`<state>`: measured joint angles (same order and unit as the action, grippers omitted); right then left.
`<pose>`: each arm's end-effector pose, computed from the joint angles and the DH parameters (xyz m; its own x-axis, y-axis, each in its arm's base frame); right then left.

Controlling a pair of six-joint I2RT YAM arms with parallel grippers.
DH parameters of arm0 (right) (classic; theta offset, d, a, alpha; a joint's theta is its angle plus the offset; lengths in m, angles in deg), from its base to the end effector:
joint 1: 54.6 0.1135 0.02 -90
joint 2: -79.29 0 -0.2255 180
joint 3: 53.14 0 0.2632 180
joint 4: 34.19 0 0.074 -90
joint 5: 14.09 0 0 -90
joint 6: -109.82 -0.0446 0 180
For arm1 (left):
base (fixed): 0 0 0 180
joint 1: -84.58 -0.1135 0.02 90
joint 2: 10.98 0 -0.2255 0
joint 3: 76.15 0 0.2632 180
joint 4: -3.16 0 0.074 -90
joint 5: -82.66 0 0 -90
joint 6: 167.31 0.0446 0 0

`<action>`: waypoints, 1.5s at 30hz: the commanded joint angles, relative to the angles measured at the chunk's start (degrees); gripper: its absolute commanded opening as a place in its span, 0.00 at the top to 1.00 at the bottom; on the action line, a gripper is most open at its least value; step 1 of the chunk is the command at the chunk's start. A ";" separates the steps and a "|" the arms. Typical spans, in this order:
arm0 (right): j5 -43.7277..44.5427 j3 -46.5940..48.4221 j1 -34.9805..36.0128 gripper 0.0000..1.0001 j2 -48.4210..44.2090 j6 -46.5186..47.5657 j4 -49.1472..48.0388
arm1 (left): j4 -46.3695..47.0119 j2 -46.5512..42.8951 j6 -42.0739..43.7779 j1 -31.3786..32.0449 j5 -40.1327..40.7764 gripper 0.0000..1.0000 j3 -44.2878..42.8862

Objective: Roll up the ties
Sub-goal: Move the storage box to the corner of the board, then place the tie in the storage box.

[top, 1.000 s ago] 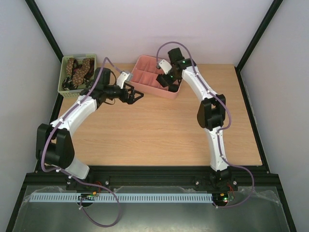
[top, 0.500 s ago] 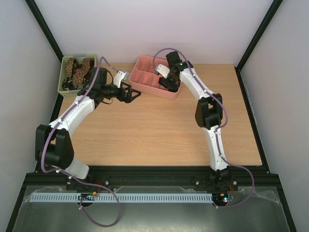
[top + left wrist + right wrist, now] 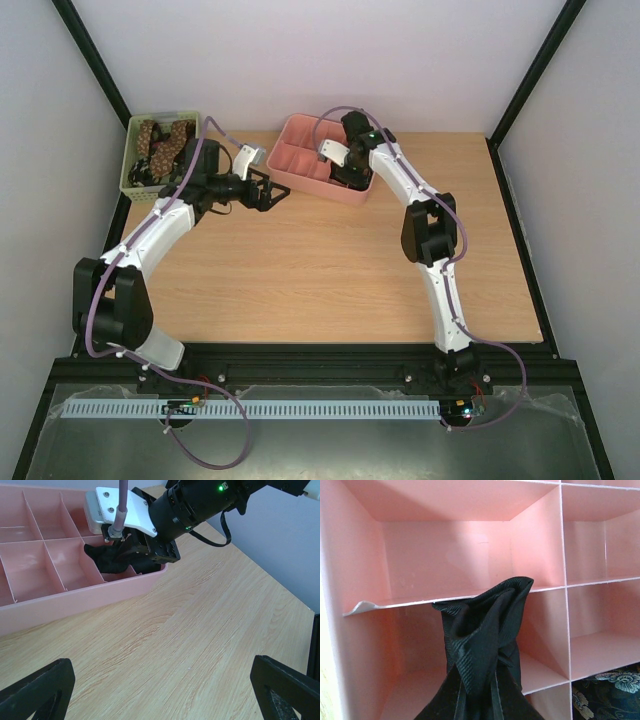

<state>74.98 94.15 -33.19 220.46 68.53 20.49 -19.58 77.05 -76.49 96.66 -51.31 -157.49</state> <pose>0.4986 0.1963 0.1940 -0.1788 -0.8771 -0.4459 -0.7718 0.4060 -0.4893 0.3515 -0.1069 0.2561 -0.4698 0.1111 -0.8757 0.7487 0.5757 -0.3286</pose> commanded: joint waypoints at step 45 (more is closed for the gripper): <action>3.19 -1.86 -2.31 0.57 4.96 -0.78 11.59 | 3.23 -0.50 -2.40 -0.40 -2.97 0.01 2.29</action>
<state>77.27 94.47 -35.13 223.71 69.08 24.07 -16.82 77.08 -78.87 96.66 -53.36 -155.08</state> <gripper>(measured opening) 0.380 0.991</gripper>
